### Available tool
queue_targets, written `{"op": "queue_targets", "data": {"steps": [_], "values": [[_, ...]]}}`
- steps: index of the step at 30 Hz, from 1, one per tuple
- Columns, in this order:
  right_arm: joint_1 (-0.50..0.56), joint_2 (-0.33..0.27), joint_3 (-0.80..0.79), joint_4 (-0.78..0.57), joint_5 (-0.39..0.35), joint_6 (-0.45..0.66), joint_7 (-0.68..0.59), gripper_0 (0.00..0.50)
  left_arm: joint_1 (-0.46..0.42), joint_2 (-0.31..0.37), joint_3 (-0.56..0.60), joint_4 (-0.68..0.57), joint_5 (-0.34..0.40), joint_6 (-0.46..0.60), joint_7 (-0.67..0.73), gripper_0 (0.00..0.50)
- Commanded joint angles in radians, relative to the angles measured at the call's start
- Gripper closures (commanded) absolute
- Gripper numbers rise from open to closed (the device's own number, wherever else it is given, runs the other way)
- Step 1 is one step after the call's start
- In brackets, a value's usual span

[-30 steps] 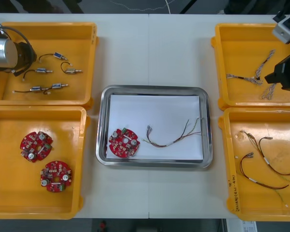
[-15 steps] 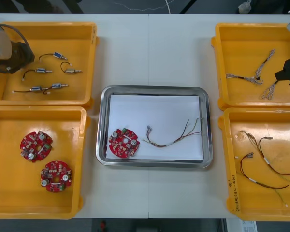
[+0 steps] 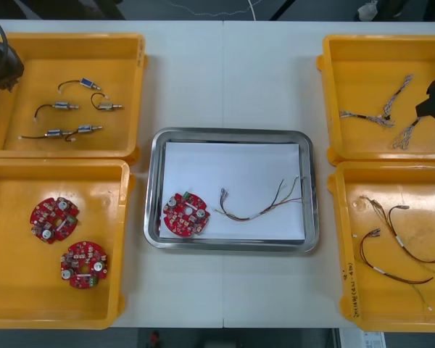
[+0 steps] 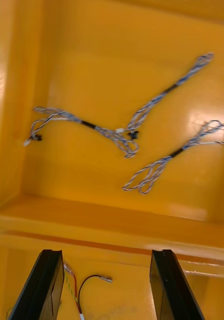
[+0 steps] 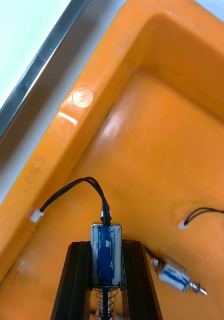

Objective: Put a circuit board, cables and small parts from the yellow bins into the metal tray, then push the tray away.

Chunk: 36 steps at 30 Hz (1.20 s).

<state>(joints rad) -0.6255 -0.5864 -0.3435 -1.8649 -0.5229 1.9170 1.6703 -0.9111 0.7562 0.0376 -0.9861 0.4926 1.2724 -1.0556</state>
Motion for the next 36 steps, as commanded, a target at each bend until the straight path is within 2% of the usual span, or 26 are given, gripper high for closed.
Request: {"op": "queue_targets", "data": {"steps": [1, 6, 12, 16, 20, 27, 32, 36], "values": [[-0.082, -0.029, -0.005, 0.029, 0.104, 0.003, -0.047, 0.0, 0.089, 0.055, 0.054, -0.186, 0.004, 0.105, -0.043, 0.5], [-0.143, -0.023, 0.003, 0.154, 0.227, 0.003, -0.049, 0.0, 0.14, 0.035, 0.053, -0.373, 0.032, 0.272, -0.043, 0.5], [-0.215, 0.0, 0.0, 0.334, 0.305, 0.003, -0.06, 0.0, 0.14, 0.022, 0.051, -0.552, 0.139, 0.466, -0.032, 0.499], [-0.269, 0.005, -0.011, 0.457, 0.339, 0.003, -0.073, 0.0, 0.14, 0.019, 0.013, -0.626, 0.21, 0.532, -0.024, 0.5], [-0.309, 0.005, -0.017, 0.536, 0.357, -0.016, -0.096, 0.0, 0.14, 0.006, -0.056, -0.7, 0.234, 0.571, -0.009, 0.5], [-0.326, 0.034, -0.026, 0.59, 0.353, -0.081, -0.259, 0.0, 0.14, -0.031, -0.143, -0.773, 0.316, 0.575, 0.057, 0.5], [-0.327, 0.036, -0.042, 0.598, 0.35, -0.107, -0.351, 0.0, 0.14, -0.074, -0.179, -0.822, 0.333, 0.584, 0.074, 0.5], [-0.33, 0.036, -0.054, 0.667, 0.346, -0.144, -0.438, 0.0, 0.14, -0.126, -0.211, -0.845, 0.333, 0.598, 0.091, 0.499]]}}
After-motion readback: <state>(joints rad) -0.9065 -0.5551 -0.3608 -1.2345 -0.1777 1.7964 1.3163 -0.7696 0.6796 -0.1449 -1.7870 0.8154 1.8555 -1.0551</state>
